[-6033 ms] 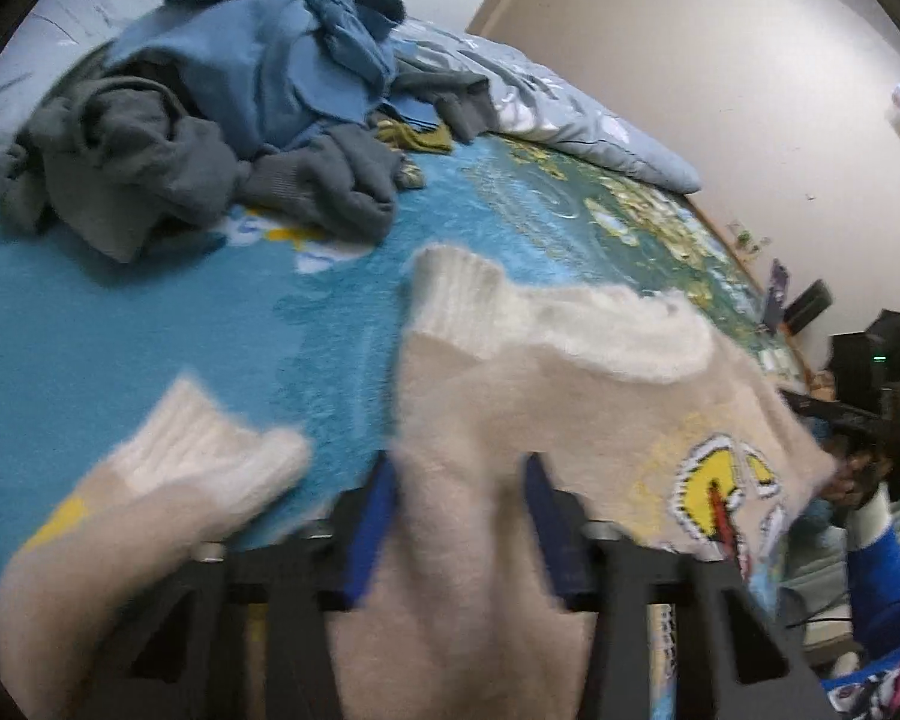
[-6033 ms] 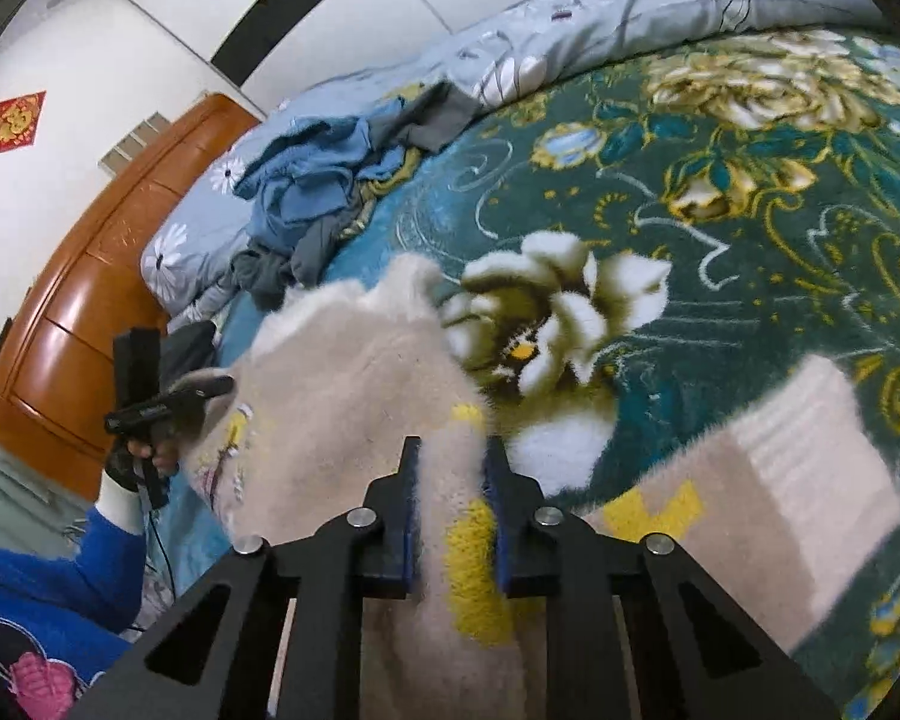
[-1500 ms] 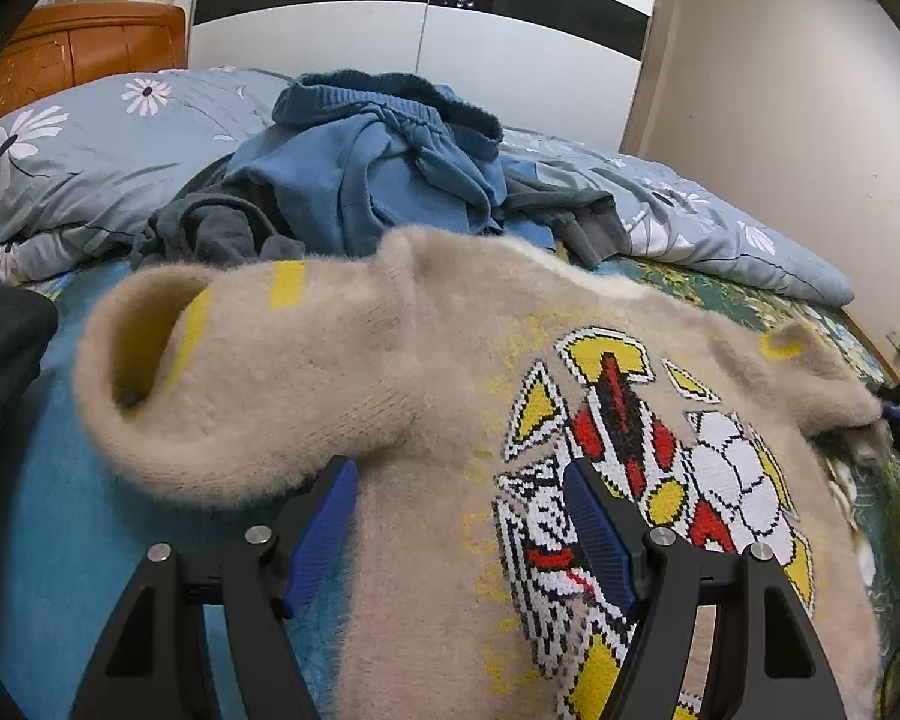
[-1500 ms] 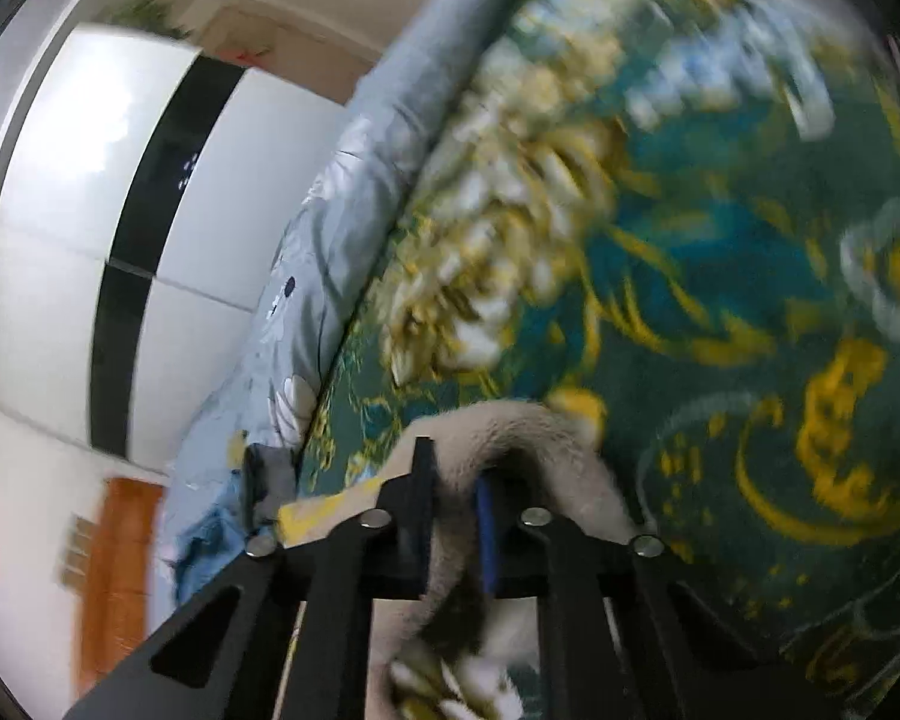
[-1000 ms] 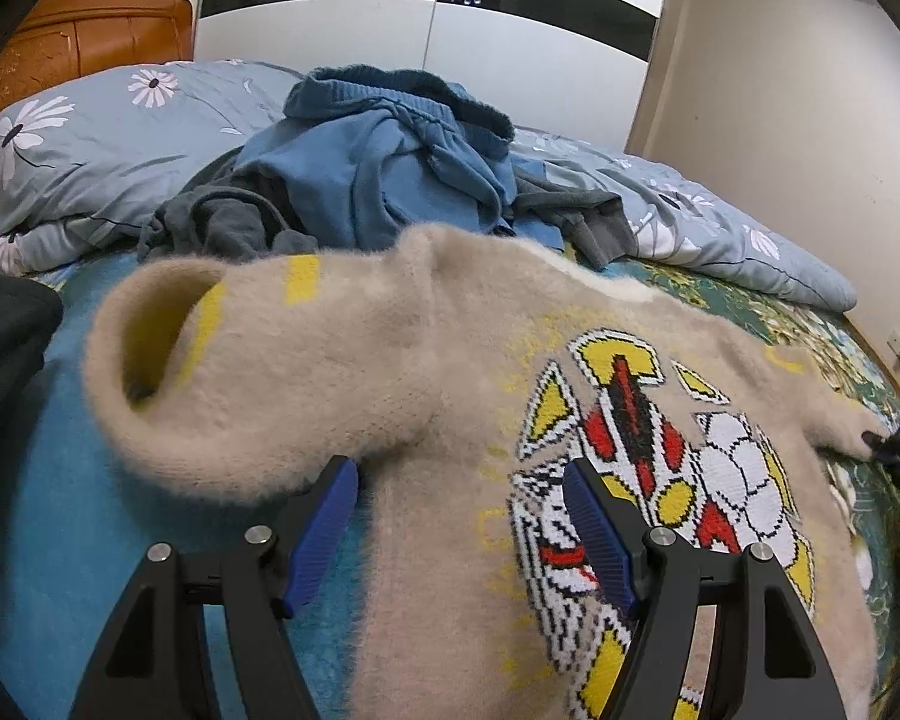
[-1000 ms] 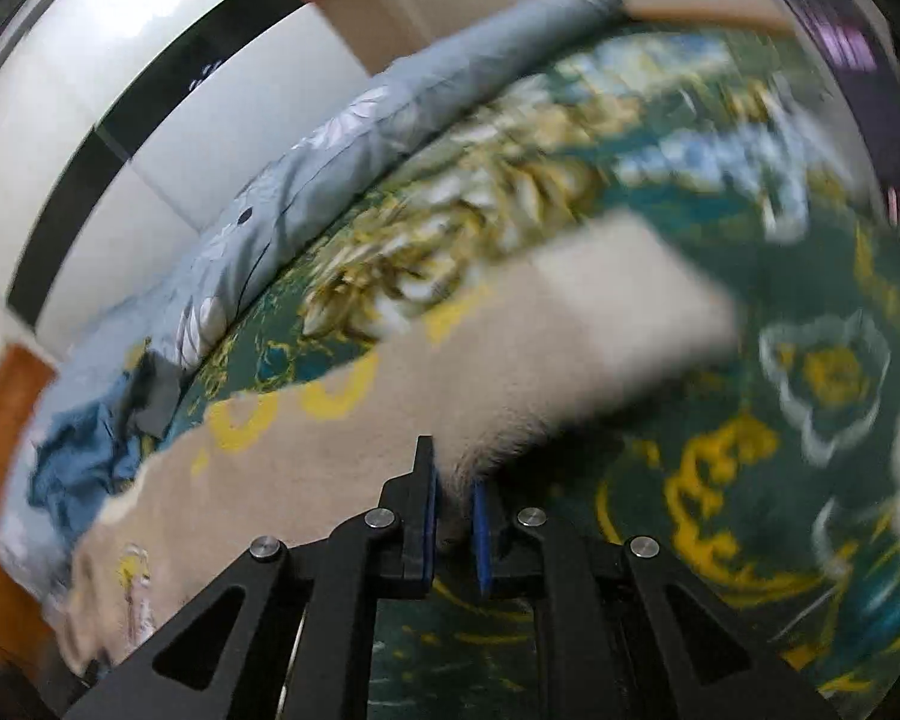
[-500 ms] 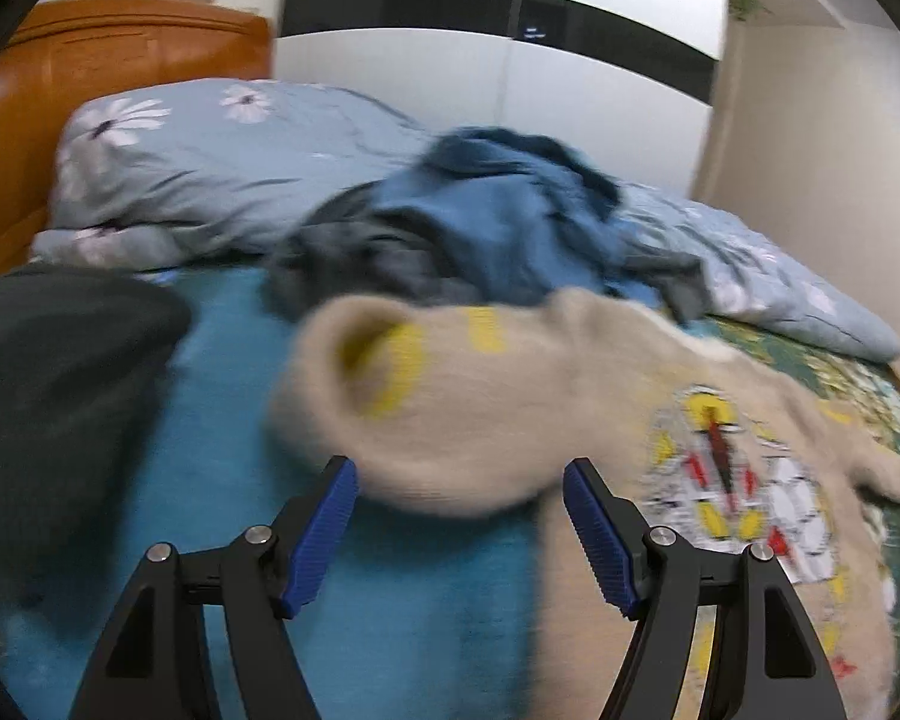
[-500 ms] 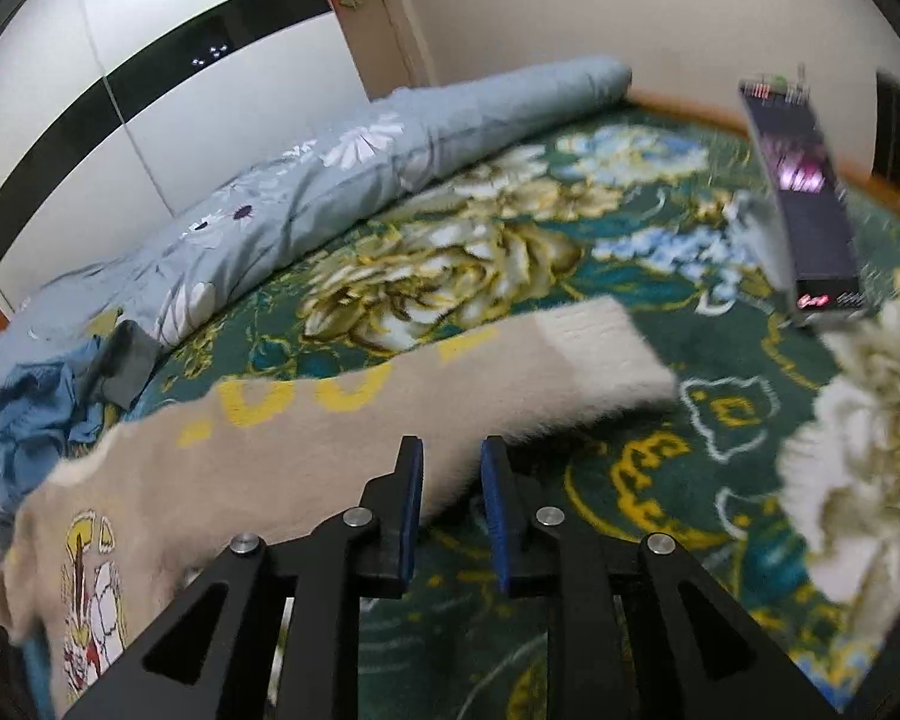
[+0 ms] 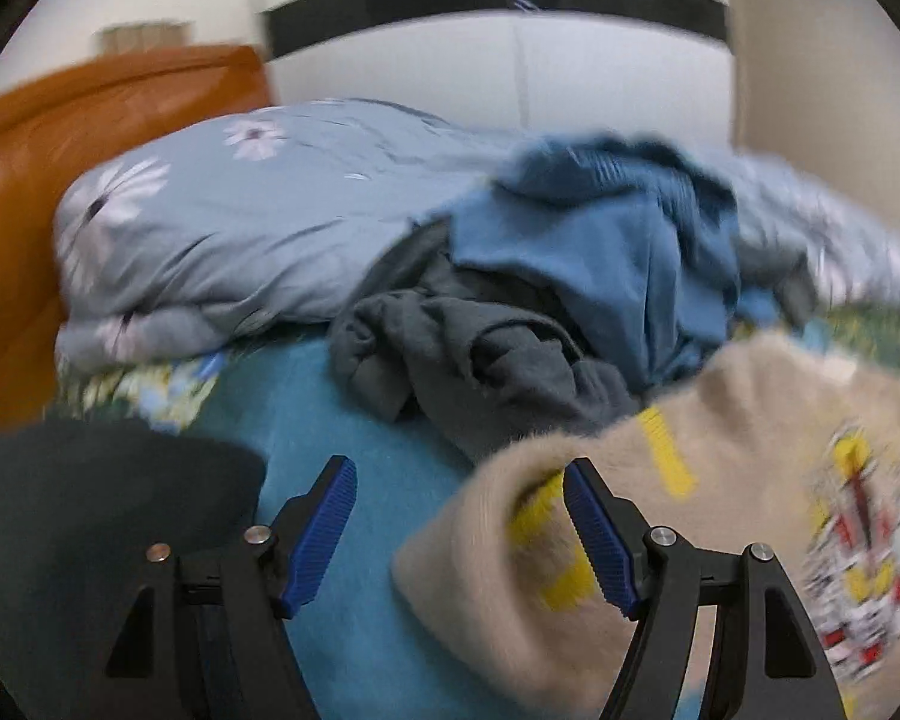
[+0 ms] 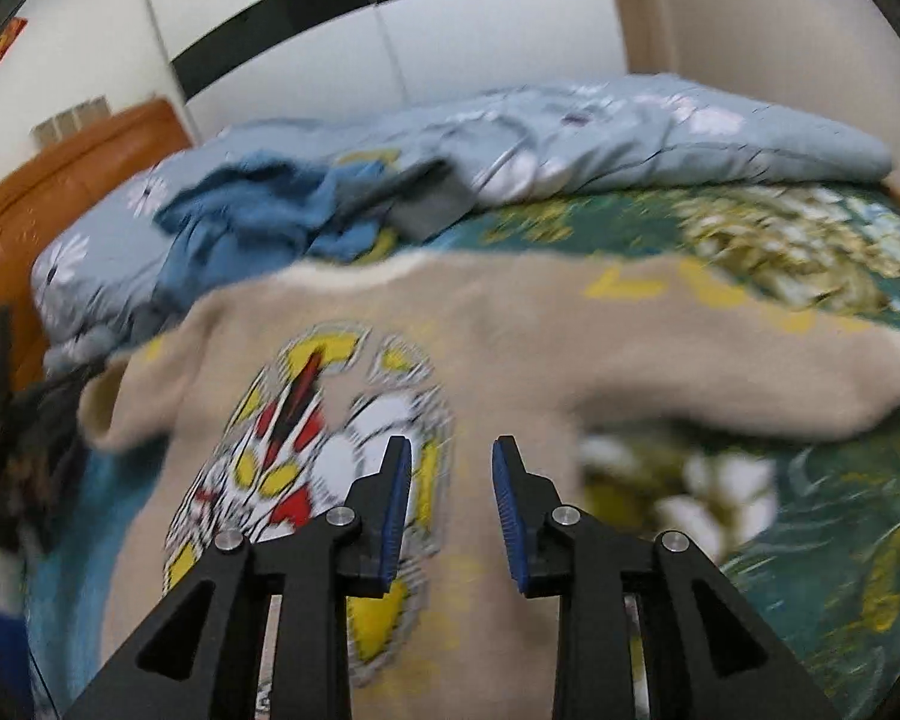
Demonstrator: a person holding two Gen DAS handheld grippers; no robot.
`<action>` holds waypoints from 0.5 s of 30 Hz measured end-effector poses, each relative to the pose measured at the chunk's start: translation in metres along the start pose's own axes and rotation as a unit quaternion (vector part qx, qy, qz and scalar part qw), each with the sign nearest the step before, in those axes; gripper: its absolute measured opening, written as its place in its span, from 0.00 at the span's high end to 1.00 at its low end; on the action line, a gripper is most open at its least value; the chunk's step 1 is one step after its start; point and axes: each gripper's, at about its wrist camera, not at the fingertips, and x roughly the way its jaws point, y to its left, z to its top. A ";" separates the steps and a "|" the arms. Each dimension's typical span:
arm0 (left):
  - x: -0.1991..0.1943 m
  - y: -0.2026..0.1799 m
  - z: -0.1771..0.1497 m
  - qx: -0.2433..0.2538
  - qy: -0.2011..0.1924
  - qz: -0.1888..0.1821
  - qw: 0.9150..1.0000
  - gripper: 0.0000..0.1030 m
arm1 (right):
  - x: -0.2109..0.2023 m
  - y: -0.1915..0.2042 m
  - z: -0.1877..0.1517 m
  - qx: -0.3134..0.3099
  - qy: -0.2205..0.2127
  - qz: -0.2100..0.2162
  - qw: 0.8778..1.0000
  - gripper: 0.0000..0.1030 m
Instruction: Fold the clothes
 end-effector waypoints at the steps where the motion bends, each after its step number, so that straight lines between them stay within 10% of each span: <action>1: 0.009 -0.003 0.002 0.021 0.014 0.003 1.000 0.31 | 0.003 0.003 -0.002 -0.001 0.005 0.001 1.000 0.72; 6: 0.027 -0.013 -0.002 0.071 0.060 -0.024 0.995 0.84 | 0.012 0.009 -0.009 -0.001 0.022 0.005 1.000 0.72; 9: 0.007 -0.012 -0.005 0.072 0.017 -0.011 0.997 0.88 | 0.016 0.009 -0.010 0.000 0.030 0.006 1.000 0.72; 15: -0.076 0.057 -0.028 -0.148 -0.122 -0.016 0.981 0.88 | 0.017 -0.003 -0.019 0.021 0.035 0.005 0.999 0.72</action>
